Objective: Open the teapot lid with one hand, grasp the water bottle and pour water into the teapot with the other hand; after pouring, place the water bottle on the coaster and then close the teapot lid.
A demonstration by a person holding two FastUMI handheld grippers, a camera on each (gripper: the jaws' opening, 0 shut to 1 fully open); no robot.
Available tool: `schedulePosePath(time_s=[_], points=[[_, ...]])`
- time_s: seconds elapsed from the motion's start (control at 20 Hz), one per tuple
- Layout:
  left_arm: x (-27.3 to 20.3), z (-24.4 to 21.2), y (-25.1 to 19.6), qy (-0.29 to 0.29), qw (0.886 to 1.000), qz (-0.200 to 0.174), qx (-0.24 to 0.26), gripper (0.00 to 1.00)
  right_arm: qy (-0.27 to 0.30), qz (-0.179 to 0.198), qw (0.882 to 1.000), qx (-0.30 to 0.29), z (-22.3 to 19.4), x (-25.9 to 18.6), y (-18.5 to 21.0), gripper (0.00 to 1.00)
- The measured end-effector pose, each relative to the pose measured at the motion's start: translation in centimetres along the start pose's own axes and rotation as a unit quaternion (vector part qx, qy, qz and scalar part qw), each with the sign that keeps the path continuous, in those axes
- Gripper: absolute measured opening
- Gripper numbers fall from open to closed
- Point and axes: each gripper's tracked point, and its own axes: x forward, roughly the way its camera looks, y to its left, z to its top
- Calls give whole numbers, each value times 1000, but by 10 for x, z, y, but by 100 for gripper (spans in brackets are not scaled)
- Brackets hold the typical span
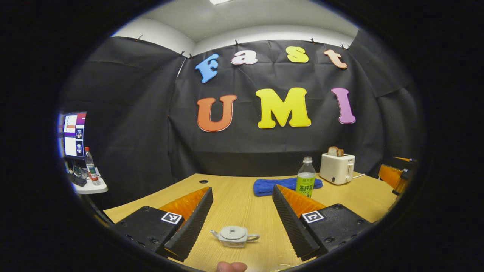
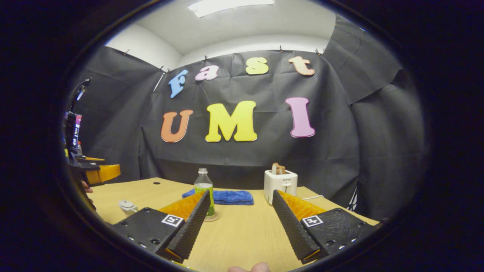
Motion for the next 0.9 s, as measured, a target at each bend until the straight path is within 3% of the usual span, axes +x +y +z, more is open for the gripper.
schedulePosePath(time_s=[0.3,0.5,0.9], points=[[-39,9,-41,-7,1000,-17,20,99,-4,-6,1000,-8,13,-36,-1,98],[-52,0,-62,2,999,-34,6,99,8,-3,1000,-8,3,-47,5,98],[-47,-5,-56,2,999,-39,4,99,3,-16,1000,-22,2,-48,20,98]])
